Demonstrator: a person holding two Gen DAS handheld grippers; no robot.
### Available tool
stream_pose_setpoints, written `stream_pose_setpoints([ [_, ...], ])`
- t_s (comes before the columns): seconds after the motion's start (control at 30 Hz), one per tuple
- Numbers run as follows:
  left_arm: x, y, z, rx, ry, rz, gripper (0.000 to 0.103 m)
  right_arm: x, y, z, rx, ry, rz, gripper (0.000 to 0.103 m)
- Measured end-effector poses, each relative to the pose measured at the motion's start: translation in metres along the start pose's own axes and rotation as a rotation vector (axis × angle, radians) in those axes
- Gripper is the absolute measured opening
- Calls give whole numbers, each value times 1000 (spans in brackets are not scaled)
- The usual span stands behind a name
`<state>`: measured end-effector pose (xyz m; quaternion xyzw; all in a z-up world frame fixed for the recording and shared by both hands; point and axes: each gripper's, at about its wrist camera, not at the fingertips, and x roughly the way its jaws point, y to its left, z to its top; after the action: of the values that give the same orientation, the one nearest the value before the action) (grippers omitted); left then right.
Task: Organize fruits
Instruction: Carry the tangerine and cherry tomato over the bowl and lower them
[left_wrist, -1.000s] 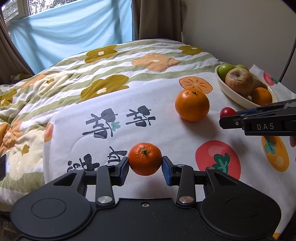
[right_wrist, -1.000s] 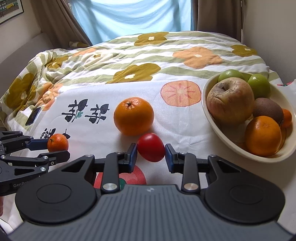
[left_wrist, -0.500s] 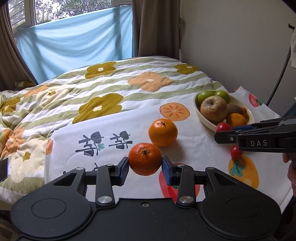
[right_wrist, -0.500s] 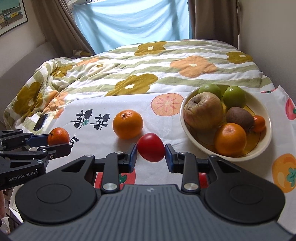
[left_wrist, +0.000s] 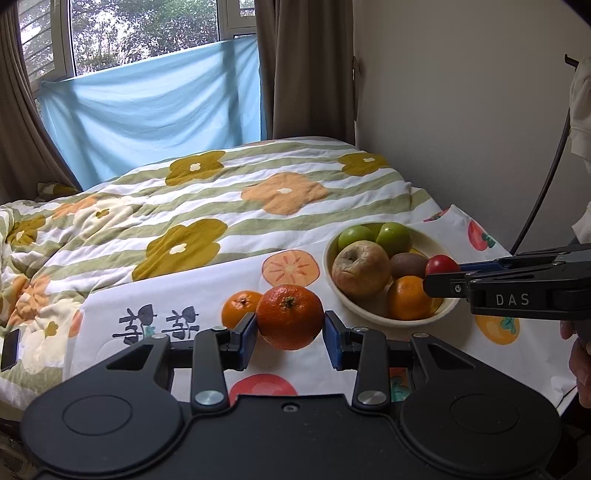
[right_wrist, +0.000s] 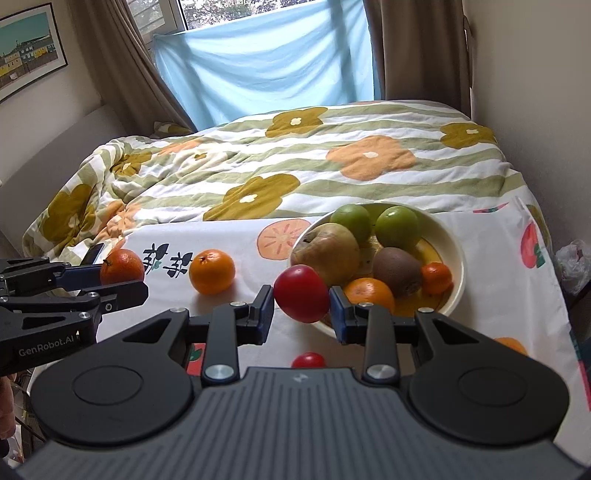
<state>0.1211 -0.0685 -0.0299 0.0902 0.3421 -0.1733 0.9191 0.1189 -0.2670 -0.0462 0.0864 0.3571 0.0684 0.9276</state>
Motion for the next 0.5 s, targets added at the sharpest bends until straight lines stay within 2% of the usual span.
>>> stream_pose_setpoints([
  [0.5,41,-96,38,-8,13,8,42,-10,-111,22,-12,-11,17,47],
])
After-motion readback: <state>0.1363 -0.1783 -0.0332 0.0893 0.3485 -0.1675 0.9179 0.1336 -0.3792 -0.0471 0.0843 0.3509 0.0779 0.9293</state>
